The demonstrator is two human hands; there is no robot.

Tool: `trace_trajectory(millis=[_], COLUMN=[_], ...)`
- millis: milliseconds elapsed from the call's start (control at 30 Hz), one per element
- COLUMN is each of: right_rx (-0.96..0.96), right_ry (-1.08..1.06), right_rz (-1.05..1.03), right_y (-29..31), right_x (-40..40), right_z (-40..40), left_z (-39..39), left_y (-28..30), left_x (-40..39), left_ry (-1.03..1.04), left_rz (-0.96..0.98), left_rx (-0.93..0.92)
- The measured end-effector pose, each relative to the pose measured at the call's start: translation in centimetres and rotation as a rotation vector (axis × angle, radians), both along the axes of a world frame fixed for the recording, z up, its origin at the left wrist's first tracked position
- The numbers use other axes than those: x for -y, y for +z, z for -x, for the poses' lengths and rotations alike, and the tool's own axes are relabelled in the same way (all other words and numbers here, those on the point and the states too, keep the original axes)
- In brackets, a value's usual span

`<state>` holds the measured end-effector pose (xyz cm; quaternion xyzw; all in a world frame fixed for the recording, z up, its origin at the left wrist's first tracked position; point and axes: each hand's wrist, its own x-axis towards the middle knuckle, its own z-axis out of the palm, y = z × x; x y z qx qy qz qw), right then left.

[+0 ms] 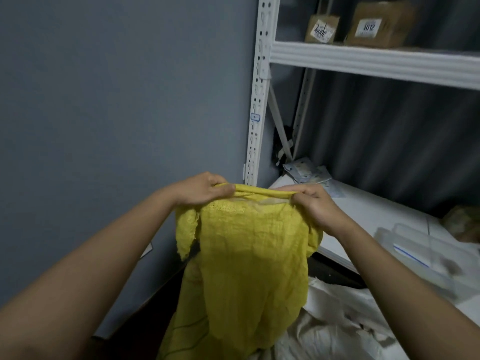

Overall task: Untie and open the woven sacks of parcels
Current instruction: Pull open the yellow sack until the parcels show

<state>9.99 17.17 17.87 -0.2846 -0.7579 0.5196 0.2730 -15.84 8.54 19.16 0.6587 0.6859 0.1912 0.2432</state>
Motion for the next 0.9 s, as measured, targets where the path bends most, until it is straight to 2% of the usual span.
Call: trace_trajectory(millis=[67, 133, 333, 467, 567, 633, 733, 800, 900], right_rx=[-0.033, -0.013, 0.213, 0.120, 0.172, 0.156, 0.064, 0.044, 0.034], right_ry=[0.044, 0.046, 0.015, 0.031, 0.100, 0.054, -0.033, 0.006, -0.025], right_rz=[0.140, 0.164, -0.213, -0.319, -0.370, -0.423, -0.358, -0.295, -0.280], right_y=[-0.1, -0.2, 0.1, 0.0, -0.5, -1.2, -1.5, -1.6, -1.9], right_x=[0.2, 0.5, 0.4, 0.7, 1.0, 1.2, 1.7, 2.0, 1.8], right_z=[-0.5, -0.7, -0.9, -0.8, -0.7, -0.6, -0.6, -0.7, -0.8], left_z=[-0.2, -0.2, 0.2, -0.6, -1.0, -1.3, -2.2, -2.3, -2.4], left_y=[-0.2, -0.3, -0.2, -0.2, -0.4, -0.5, -0.2, -0.2, -0.6], left_x=[0.5, 0.8, 0.7, 0.6, 0.6, 0.7, 1.1, 1.1, 1.2], left_ry=[-0.015, 0.000, -0.031, -0.061, -0.076, -0.119, -0.092, -0.057, -0.091], left_rz=[0.018, 0.035, 0.078, 0.030, -0.033, -0.064, -0.001, 0.068, 0.038], left_rx=[0.044, 0.104, 0.062, 0.097, 0.055, 0.068, 0.103, 0.104, 0.090])
